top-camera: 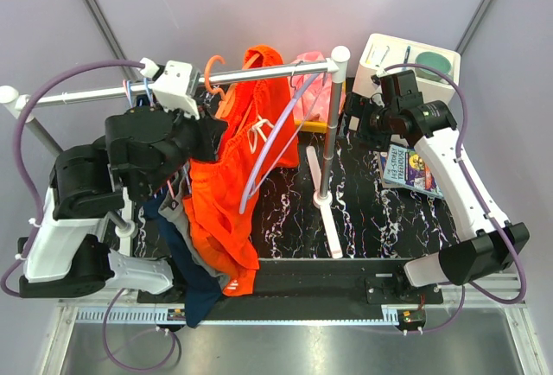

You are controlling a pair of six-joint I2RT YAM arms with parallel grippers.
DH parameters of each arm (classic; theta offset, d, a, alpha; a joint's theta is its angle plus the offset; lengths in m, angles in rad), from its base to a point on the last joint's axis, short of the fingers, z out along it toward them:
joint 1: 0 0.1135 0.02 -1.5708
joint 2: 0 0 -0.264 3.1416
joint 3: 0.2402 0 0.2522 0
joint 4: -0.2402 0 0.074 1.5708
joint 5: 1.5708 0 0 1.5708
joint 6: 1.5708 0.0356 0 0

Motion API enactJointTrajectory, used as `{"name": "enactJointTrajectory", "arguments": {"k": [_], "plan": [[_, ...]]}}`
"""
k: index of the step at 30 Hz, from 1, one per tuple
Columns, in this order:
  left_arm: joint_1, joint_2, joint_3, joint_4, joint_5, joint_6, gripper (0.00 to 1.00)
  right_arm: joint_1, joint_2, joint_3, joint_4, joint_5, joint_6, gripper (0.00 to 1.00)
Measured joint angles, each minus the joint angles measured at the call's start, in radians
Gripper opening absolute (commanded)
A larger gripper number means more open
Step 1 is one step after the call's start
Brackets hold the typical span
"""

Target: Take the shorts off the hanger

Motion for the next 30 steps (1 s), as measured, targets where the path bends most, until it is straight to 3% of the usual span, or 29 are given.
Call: {"name": "enactJointTrajectory", "arguments": {"k": [8, 20, 25, 30], "plan": [[0.000, -0.084, -0.072, 0.033, 0.065, -0.010, 0.00, 0.000, 0.006, 0.000, -0.001, 0.000, 0.000, 1.00], [0.000, -0.319, -0.437, 0.204, 0.188, -0.026, 0.00, 0.000, 0.006, -0.001, -0.011, 0.000, 0.000, 1.00], [0.000, -0.323, -0.520, 0.240, 0.187, -0.069, 0.00, -0.001, 0.004, -0.018, -0.004, 0.000, 0.002, 1.00], [0.000, -0.269, -0.587, 0.252, 0.178, -0.168, 0.00, -0.032, -0.019, -0.151, 0.090, -0.064, 0.035, 1.00]]}}
